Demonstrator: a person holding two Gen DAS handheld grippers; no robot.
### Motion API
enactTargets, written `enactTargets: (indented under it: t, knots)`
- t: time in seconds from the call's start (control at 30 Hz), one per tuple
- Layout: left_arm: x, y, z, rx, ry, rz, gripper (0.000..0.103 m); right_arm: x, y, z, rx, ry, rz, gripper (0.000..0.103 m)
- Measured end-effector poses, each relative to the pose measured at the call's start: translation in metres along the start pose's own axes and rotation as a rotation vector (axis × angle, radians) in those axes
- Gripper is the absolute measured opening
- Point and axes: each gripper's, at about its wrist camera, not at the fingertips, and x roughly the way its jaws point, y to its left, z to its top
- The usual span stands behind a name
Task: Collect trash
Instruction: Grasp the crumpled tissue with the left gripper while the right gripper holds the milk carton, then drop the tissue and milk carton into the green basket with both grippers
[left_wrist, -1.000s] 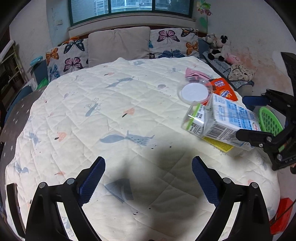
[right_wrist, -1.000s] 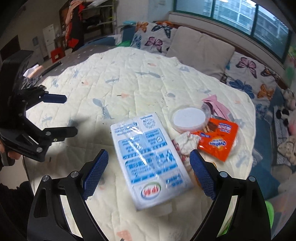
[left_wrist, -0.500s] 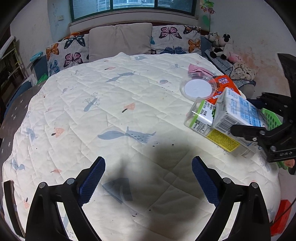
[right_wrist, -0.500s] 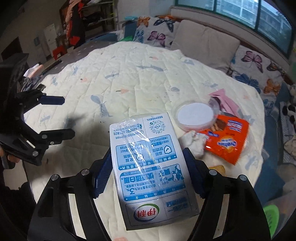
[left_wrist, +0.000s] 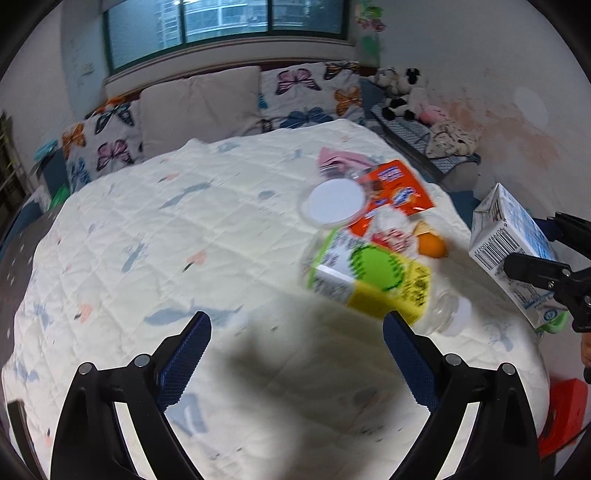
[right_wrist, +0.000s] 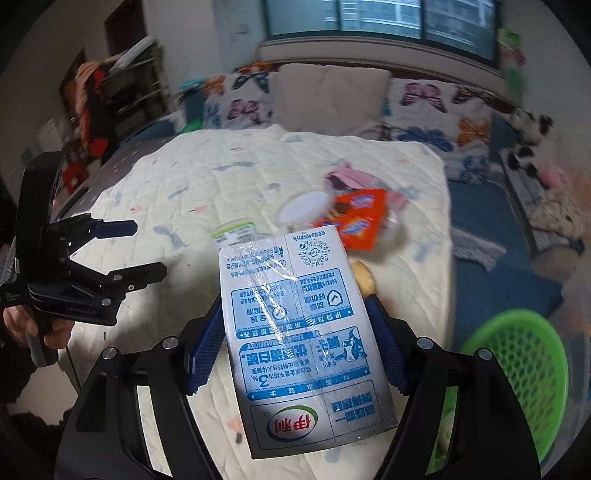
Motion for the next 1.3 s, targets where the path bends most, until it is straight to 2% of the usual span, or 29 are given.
enactTargets:
  t: [0.17,0.33,0.63,0.8,0.87,0.93,1.1,1.23,1.3]
  knots:
    - [0.011,-0.022,0.019,0.053,-0.011,-0.018,0.090,-0.011,-0.015,-0.015,0.059,-0.007,-0.030,0.073]
    - [0.030,-0.043,0.041,0.097,-0.007,-0.037,0.082,-0.020,-0.026,-0.029,0.098,-0.008,-0.062,0.073]
    - [0.078,-0.069,0.069,0.169,0.049,-0.061,0.069,-0.026,-0.042,-0.049,0.163,0.004,-0.100,0.073]
    - [0.095,-0.071,0.075,0.175,0.076,-0.065,0.061,-0.029,-0.050,-0.057,0.191,0.009,-0.114,0.073]
    - [0.099,-0.072,0.077,0.170,0.083,-0.080,0.056,-0.032,-0.053,-0.060,0.203,0.006,-0.118,0.073]
    - [0.101,-0.073,0.077,0.171,0.093,-0.109,0.045,-0.034,-0.056,-0.063,0.212,0.005,-0.125,0.073]
    - [0.101,-0.078,0.074,0.181,0.110,-0.152,0.044,-0.039,-0.060,-0.070,0.235,0.003,-0.134,0.073]
    - [0.101,-0.083,0.070,0.201,0.102,-0.151,0.044,-0.040,-0.063,-0.077,0.251,0.007,-0.145,0.073]
    - [0.101,-0.084,0.069,0.208,0.096,-0.151,0.036,-0.041,-0.065,-0.078,0.260,0.006,-0.147,0.073]
